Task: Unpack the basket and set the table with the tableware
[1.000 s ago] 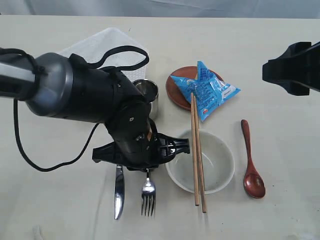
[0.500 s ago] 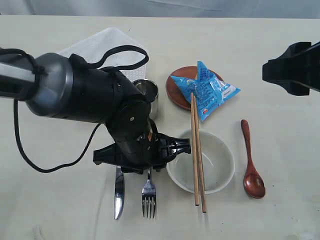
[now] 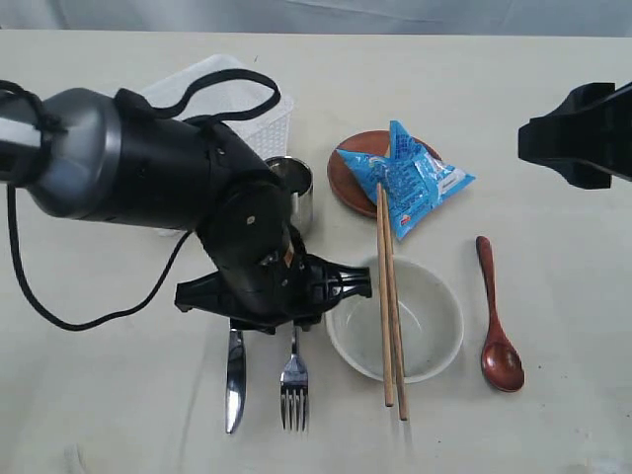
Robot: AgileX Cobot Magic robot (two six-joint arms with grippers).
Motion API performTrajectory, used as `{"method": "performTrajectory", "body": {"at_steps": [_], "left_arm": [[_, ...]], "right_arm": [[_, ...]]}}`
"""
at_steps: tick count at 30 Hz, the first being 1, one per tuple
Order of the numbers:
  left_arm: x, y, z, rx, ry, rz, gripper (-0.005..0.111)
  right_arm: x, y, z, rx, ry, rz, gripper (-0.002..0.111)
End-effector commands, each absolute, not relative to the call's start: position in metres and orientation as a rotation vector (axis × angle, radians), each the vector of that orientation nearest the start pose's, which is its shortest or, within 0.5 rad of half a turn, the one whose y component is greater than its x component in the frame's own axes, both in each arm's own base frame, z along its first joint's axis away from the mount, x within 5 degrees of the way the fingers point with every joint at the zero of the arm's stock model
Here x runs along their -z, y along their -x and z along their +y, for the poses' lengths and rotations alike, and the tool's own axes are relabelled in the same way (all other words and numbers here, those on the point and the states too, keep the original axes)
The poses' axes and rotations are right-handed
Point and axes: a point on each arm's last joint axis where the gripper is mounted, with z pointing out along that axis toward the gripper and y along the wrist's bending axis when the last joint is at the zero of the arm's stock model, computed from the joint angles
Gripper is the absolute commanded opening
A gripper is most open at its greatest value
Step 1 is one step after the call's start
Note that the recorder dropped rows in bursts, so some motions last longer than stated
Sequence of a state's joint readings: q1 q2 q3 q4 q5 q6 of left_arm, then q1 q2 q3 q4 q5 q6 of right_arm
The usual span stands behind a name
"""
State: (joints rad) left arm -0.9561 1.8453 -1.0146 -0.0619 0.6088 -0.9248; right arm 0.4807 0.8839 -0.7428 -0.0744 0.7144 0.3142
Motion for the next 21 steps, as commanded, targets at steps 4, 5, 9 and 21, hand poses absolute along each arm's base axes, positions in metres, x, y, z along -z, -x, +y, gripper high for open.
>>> {"method": "performTrajectory", "body": {"at_steps": [4,5,9,21], "left_arm": [[-0.160,-0.194,-0.266,0.301,-0.022,2.983,0.036],[-0.161,-0.194,-0.266,0.293,-0.029,2.981,0.036],[-0.168,-0.195,-0.260,0.245,-0.039,2.969,0.036],[-0.159,-0.197,-0.240,0.062,-0.129,3.005,0.036]], "right_arm": [[-0.312,-0.150,0.073,-0.305,0.247,2.338,0.055],[-0.312,-0.150,0.073,-0.305,0.247,2.338,0.055],[-0.312,-0.150,0.073,-0.305,0.247,2.338,0.055],[-0.313,-0.151,0.074,-0.312,0.246,2.322,0.055]]}}
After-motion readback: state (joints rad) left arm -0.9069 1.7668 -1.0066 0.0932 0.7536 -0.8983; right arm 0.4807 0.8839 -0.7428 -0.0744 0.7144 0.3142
